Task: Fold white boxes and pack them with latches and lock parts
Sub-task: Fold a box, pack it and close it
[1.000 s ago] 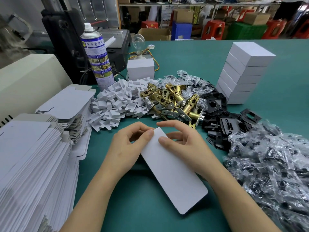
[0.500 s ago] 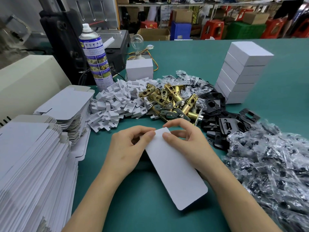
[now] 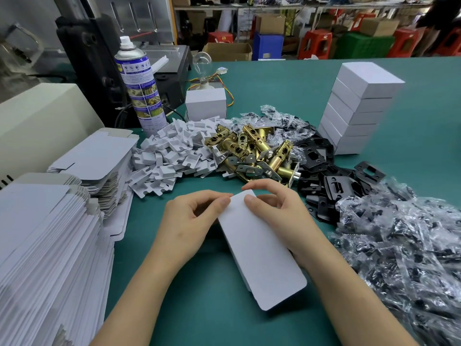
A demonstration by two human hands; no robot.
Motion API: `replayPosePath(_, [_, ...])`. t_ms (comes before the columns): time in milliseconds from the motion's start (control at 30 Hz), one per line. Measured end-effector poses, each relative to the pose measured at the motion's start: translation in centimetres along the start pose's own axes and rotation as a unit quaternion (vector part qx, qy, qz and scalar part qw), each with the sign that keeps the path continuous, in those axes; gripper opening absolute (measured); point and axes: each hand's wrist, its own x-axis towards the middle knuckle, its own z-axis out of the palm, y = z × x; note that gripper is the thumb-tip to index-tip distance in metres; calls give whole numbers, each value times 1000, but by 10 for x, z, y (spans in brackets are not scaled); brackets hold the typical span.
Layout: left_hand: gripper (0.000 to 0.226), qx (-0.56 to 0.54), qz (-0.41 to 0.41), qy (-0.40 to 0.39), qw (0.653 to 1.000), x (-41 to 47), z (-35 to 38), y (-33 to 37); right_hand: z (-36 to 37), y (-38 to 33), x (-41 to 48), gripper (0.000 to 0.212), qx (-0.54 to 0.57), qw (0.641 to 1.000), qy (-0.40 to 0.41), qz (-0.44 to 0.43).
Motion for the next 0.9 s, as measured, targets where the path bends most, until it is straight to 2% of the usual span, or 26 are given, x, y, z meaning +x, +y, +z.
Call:
replayPosePath(133, [19,-89,-46,-16,995,0,4,3,0,-3,-1,12,40,999,4,25])
replayPosePath(300, [20,-132,-86,-24,987,1,1,2,2,-6,-2,10,36,999,-17,25])
replayPosePath(367, [23,-168,-108,-12,980,1,1,5,3,-7,-1,21,44,999,-13,18])
replayPosePath(467, [26,-204,-143,31,968,3,-2,8,-1,-8,1,41,-5,998,-13,-58])
replayPosePath(533, [29,-216,-160,50,962,4,-5,7,-3,-7,-1,64,-84,984,-65,-141])
replayPosePath(600, [32,-199,-161,53,965,4,-7,5,-1,-7,-3,63,-148,962,-92,-211])
replayPosePath(667, [40,-144,-134,62,978,3,-4,3,2,-5,-3,49,-157,956,-64,-238])
replayPosePath(733, [53,-2,-79,99,992,4,-2,-1,4,-5,-2,34,-135,967,-26,-215])
replayPosePath(800, [44,110,3,138,984,5,-2,-2,2,-4,1,28,-104,980,6,-172])
replayPosePath(833, [33,108,35,133,985,5,-3,-3,0,-3,2,27,-89,984,20,-152])
replayPosePath(900, [34,39,56,73,995,4,-3,-2,-3,-1,4,28,-71,989,36,-125])
